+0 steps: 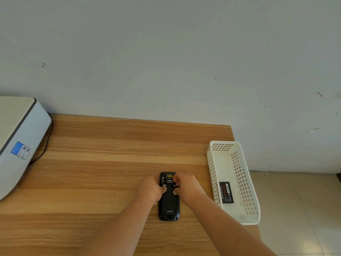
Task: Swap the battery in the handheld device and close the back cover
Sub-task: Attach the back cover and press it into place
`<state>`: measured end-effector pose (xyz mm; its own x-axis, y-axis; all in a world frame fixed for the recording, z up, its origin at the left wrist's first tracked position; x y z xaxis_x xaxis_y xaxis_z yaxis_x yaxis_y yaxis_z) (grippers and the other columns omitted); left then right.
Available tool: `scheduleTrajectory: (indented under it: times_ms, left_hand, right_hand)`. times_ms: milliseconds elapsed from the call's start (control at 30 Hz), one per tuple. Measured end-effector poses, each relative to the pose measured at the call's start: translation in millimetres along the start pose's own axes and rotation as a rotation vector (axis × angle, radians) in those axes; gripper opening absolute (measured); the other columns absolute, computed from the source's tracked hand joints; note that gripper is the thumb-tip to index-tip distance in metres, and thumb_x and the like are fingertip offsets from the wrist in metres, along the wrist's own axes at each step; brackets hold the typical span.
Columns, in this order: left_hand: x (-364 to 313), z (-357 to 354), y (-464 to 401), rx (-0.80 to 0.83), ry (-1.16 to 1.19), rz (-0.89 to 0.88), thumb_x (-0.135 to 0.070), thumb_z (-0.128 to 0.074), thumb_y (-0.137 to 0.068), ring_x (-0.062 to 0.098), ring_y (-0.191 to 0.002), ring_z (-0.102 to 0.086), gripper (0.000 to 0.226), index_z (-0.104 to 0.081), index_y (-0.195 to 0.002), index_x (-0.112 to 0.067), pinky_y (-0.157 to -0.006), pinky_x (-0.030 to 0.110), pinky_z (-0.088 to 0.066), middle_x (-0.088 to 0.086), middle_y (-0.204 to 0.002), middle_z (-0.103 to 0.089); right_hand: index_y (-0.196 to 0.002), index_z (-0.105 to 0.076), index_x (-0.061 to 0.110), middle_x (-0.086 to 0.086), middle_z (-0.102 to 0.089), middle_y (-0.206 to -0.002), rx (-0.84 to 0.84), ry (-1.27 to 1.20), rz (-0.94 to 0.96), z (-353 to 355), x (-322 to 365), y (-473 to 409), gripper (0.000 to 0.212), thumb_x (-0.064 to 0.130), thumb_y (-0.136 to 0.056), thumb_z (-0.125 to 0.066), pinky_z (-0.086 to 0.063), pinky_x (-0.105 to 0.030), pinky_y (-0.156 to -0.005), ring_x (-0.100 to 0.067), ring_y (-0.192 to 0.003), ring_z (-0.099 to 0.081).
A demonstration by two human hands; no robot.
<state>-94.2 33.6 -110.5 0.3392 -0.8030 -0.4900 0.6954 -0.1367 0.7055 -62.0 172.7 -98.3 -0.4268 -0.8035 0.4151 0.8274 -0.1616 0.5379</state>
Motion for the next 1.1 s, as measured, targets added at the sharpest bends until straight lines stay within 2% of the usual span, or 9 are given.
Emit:
scheduleTrajectory:
  times_ms: [67, 200, 300, 467, 567, 633, 700, 867, 1100]
  left_hand:
    - [-0.7, 0.6, 1.5, -0.017, 0.007, -0.015, -0.024, -0.067, -0.091, 0.012, -0.066, -0.062, 0.016, -0.052, -0.088, -0.027, -0.057, 0.025, -0.055, -0.004, -0.076, -0.059]
    - [-0.7, 1.4, 2.8, -0.047, 0.017, -0.031, -0.023, -0.067, -0.09, 0.011, -0.067, -0.061, 0.018, -0.052, -0.085, -0.032, -0.071, 0.032, -0.06, -0.007, -0.075, -0.058]
    - [-0.8, 2.0, 3.7, -0.059, 0.012, -0.031, -0.023, -0.067, -0.09, 0.013, -0.07, -0.063, 0.024, -0.049, -0.079, -0.032, -0.073, 0.033, -0.059, -0.007, -0.074, -0.058]
    - [2.2, 1.6, 1.7, -0.037, 0.007, 0.0, -0.023, -0.068, -0.09, 0.016, -0.069, -0.064, 0.02, -0.052, -0.08, -0.026, -0.058, 0.028, -0.052, -0.002, -0.076, -0.061]
    - [7.3, -0.1, -3.6, -0.003, 0.046, 0.026, -0.024, -0.071, -0.087, 0.016, -0.071, -0.063, 0.019, -0.053, -0.084, -0.021, -0.064, 0.03, -0.058, 0.002, -0.083, -0.063]
    - [11.1, -1.6, -5.9, 0.023, 0.089, 0.057, -0.024, -0.073, -0.086, 0.019, -0.077, -0.065, 0.02, -0.055, -0.091, -0.017, -0.068, 0.032, -0.06, 0.005, -0.09, -0.065]
    - [13.4, -3.4, -7.4, 0.045, 0.134, 0.083, -0.025, -0.075, -0.084, 0.021, -0.081, -0.066, 0.024, -0.055, -0.093, -0.016, -0.068, 0.033, -0.06, 0.006, -0.093, -0.066]
    - [14.5, -5.6, -12.8, 0.054, 0.122, 0.118, -0.023, -0.079, -0.08, 0.023, -0.085, -0.067, 0.028, -0.053, -0.088, -0.017, -0.071, 0.034, -0.061, 0.007, -0.095, -0.068]
    - [10.8, -3.0, -19.4, 0.047, 0.066, 0.099, -0.021, -0.081, -0.078, 0.022, -0.078, -0.071, 0.029, -0.054, -0.088, -0.016, -0.059, 0.031, -0.052, 0.006, -0.09, -0.07]
  right_hand:
    - [-0.117, -0.056, 0.017, -0.003, -0.059, -0.112, 0.001, -0.014, -0.031, -0.4, -2.5, -1.9, 0.038, 0.011, -0.082, -0.07, -0.05, -0.03, -0.084, -0.019, -0.102, -0.057]
    - [-0.115, -0.057, 0.018, -0.002, -0.06, -0.11, -0.004, -0.034, -0.069, -2.6, -5.8, -1.6, 0.036, 0.01, -0.082, -0.07, -0.052, -0.031, -0.083, -0.018, -0.099, -0.058]
    - [-0.111, -0.058, 0.02, -0.001, -0.061, -0.108, -0.026, -0.07, -0.085, -2.0, -7.0, -0.9, 0.034, 0.009, -0.081, -0.071, -0.052, -0.029, -0.079, -0.017, -0.095, -0.058]
    - [-0.109, -0.057, 0.021, 0.002, -0.058, -0.103, -0.074, -0.294, -0.159, -2.5, -20.2, 6.6, 0.038, 0.007, -0.078, -0.075, -0.042, -0.017, -0.065, -0.011, -0.088, -0.055]
    - [-0.097, -0.057, 0.022, 0.003, -0.063, -0.097, -0.098, -0.566, -0.328, -13.5, -41.6, 15.1, 0.032, 0.017, -0.076, -0.081, -0.048, -0.022, -0.068, -0.01, -0.085, -0.06]
    - [-0.095, -0.059, 0.02, 0.001, -0.067, -0.096, -0.047, -0.652, -0.4, -25.2, -47.2, 15.5, 0.034, 0.026, -0.073, -0.084, -0.057, -0.034, -0.081, -0.015, -0.089, -0.065]
    - [-0.097, -0.06, 0.016, -0.002, -0.07, -0.094, -0.033, -0.694, -0.438, -27.7, -47.8, 14.9, 0.035, 0.025, -0.073, -0.084, -0.058, -0.039, -0.085, -0.019, -0.089, -0.068]
    - [-0.086, -0.056, 0.014, -0.005, -0.069, -0.089, 0.001, -0.719, -0.487, -25.9, -47.0, 9.6, 0.027, 0.015, -0.077, -0.081, -0.06, -0.036, -0.08, -0.019, -0.082, -0.069]
    - [-0.088, -0.056, 0.012, -0.007, -0.07, -0.09, 0.031, -0.724, -0.533, -29.9, -52.4, 3.0, 0.029, 0.014, -0.076, -0.082, -0.061, -0.036, -0.077, -0.019, -0.079, -0.07]
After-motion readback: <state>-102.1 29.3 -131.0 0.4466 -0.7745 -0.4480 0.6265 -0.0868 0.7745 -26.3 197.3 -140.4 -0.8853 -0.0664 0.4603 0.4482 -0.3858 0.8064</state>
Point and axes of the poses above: each hand's wrist, its own y-axis away from the middle knuckle, its own z-axis out of the back of the hand, x = y × z, the point moved 9 cm from there along -y, towards the middle knuckle
